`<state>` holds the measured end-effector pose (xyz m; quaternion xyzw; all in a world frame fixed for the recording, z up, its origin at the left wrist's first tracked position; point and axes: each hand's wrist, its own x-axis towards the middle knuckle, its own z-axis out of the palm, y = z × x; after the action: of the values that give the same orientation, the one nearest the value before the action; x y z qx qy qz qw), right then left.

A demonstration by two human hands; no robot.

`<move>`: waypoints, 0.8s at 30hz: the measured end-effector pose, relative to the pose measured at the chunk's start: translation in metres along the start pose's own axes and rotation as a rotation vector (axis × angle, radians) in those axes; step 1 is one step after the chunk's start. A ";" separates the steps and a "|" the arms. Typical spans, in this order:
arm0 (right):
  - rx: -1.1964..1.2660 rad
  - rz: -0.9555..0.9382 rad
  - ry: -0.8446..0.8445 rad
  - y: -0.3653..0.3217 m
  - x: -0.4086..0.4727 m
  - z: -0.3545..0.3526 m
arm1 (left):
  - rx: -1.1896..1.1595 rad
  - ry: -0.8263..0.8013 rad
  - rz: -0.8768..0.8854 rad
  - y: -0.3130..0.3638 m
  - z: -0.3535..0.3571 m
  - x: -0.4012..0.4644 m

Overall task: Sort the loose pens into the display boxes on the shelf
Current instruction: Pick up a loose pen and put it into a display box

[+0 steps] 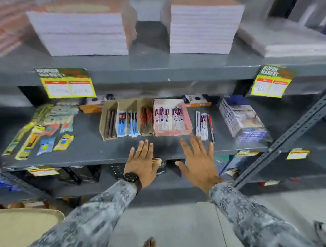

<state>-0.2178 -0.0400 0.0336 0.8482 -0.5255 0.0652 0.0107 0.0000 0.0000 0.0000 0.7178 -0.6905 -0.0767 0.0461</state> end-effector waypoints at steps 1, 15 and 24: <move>0.007 0.032 -0.028 0.004 0.007 0.005 | -0.003 -0.036 -0.026 -0.003 0.004 0.010; 0.389 0.902 0.156 0.087 0.086 0.030 | 0.038 0.166 -0.030 -0.039 0.056 0.056; 0.491 0.937 0.272 0.073 0.090 0.020 | 0.027 0.155 -0.039 -0.039 0.053 0.053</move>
<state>-0.2418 -0.1545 0.0214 0.4847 -0.8104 0.2930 -0.1497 0.0308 -0.0493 -0.0612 0.7355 -0.6716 -0.0124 0.0882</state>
